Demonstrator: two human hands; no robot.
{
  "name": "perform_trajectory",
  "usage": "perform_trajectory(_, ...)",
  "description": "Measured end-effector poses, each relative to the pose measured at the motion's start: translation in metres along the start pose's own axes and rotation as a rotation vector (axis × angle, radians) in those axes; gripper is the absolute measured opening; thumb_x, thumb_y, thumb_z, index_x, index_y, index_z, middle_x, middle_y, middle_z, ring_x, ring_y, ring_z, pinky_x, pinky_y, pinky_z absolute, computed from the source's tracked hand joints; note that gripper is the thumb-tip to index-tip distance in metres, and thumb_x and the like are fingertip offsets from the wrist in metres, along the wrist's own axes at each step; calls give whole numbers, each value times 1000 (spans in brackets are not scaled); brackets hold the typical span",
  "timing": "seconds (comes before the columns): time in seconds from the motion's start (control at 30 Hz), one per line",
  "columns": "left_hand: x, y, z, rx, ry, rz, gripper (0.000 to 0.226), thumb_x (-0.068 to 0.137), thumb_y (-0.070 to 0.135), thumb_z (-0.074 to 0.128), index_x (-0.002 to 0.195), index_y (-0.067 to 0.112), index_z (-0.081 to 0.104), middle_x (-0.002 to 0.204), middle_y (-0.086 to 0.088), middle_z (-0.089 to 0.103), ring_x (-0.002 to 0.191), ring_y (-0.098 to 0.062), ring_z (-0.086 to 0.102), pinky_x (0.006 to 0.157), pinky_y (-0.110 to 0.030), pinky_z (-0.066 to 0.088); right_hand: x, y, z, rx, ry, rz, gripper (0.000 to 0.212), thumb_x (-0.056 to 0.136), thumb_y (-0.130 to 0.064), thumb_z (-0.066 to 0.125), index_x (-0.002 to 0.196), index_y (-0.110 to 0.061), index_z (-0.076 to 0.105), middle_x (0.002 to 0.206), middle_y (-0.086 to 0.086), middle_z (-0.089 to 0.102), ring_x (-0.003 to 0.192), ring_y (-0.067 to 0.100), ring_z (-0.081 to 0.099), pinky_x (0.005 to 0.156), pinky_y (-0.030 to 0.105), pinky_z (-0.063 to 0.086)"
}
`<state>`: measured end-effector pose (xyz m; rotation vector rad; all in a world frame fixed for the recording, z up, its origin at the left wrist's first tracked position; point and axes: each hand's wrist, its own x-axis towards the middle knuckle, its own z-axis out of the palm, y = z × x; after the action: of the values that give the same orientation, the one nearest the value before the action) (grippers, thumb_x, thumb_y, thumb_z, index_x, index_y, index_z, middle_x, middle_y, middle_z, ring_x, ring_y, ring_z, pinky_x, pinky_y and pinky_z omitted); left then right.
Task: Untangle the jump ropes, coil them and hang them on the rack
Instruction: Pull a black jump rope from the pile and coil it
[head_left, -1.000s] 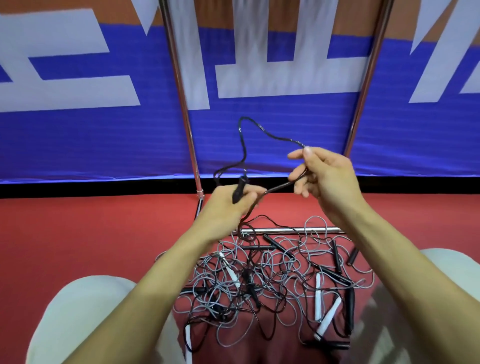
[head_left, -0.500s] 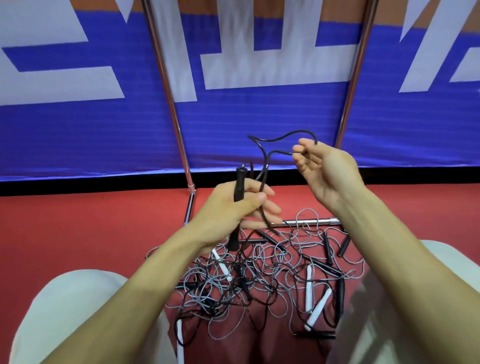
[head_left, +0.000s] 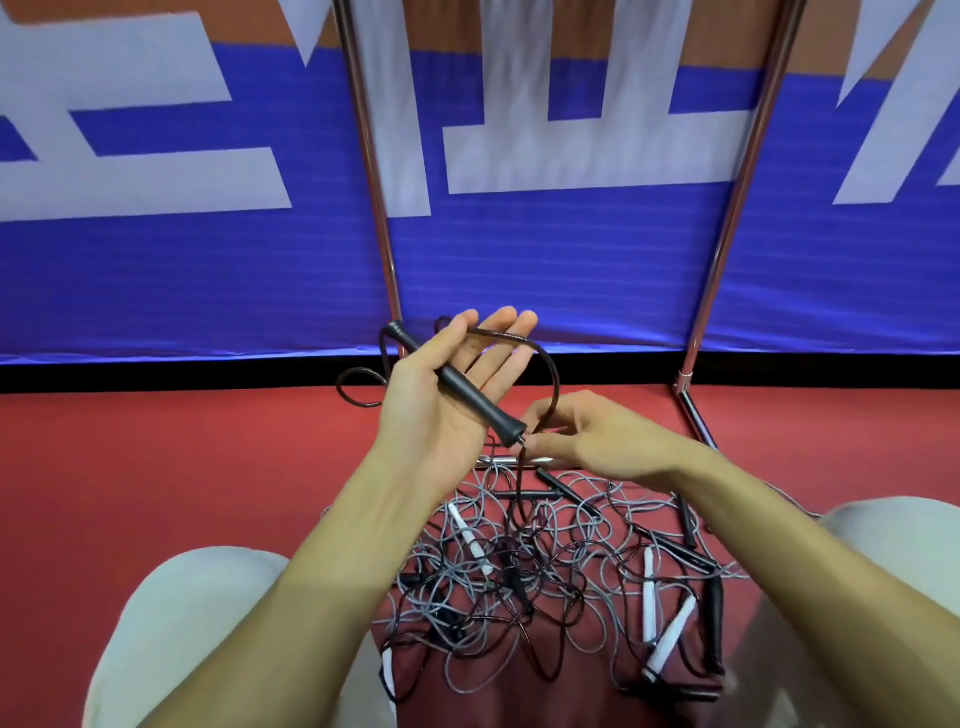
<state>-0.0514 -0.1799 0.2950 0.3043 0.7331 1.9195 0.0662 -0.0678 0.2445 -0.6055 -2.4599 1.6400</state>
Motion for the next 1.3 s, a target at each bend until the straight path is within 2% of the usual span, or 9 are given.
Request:
perform_trajectory(0.07, 2, 5, -4, -33, 24, 36, 13, 101, 11, 45, 94, 8, 56, 90, -11, 74, 94, -28, 73, 87, -37, 58, 2, 1, 3, 52, 55, 44, 18, 97, -5, 50, 86, -13, 62, 86, 2, 68, 78, 15, 64, 78, 34, 57)
perform_trajectory(0.17, 8, 9, -13, -50, 78, 91, 14, 103, 13, 42, 103, 5, 54, 93, -13, 74, 93, -28, 73, 82, -36, 60, 2, -5, -1, 135, 259, 27, 14, 97, -3, 49, 87, -9, 57, 84, 11, 68, 70, 20, 66, 65, 34, 60)
perform_trajectory(0.27, 12, 4, -20, 180, 118, 101, 23, 104, 19, 42, 116, 2, 52, 103, -17, 73, 94, -30, 73, 71, -36, 61, -1, -14, -10, 298, 447, -32, 8, 94, -4, 54, 87, -3, 58, 81, 13, 67, 61, 21, 64, 57, 29, 59)
perform_trajectory(0.37, 13, -10, -22, 414, 113, 69, 26, 102, 22, 47, 120, 5, 54, 109, -16, 72, 94, -29, 73, 73, -38, 61, -9, -22, -24, 459, 585, -91, 6, 93, -6, 57, 90, -2, 61, 77, 12, 65, 56, 20, 64, 55, 27, 57)
perform_trajectory(0.6, 13, -40, -15, 896, -116, -101, 22, 101, 24, 49, 110, 15, 67, 108, -7, 74, 100, -19, 71, 92, -39, 56, -22, -29, -46, 759, 751, -170, 12, 93, -8, 58, 82, -2, 58, 67, 4, 62, 54, 15, 67, 58, 24, 57)
perform_trajectory(0.83, 7, -50, -14, 1248, -278, -86, 18, 101, 22, 48, 98, 16, 65, 95, -7, 76, 85, -24, 74, 80, -35, 58, -30, -25, -65, 1179, 867, -186, 10, 93, 1, 56, 83, 4, 56, 61, 5, 63, 56, 13, 68, 59, 25, 57)
perform_trajectory(0.97, 5, -51, -14, 1160, -271, -155, 20, 102, 21, 47, 97, 9, 63, 94, -11, 75, 82, -26, 74, 76, -35, 60, -28, -20, -65, 1079, 880, -138, 14, 93, -8, 58, 83, 2, 58, 75, 10, 59, 59, 16, 69, 63, 23, 57)
perform_trajectory(1.13, 5, -44, -6, 778, -189, -145, 16, 104, 13, 42, 99, 4, 55, 94, -17, 74, 85, -33, 73, 74, -40, 61, -22, -18, -58, 719, 882, -43, 32, 98, -35, 49, 88, -8, 62, 78, 6, 64, 60, 17, 65, 58, 24, 55)
perform_trajectory(1.3, 10, -28, 0, 411, -69, -15, 14, 104, 6, 37, 99, 5, 50, 95, -19, 74, 90, -34, 73, 78, -42, 61, -12, -16, -31, 435, 577, 25, 31, 102, -24, 40, 86, -10, 63, 72, 4, 66, 61, 16, 62, 61, 26, 54)
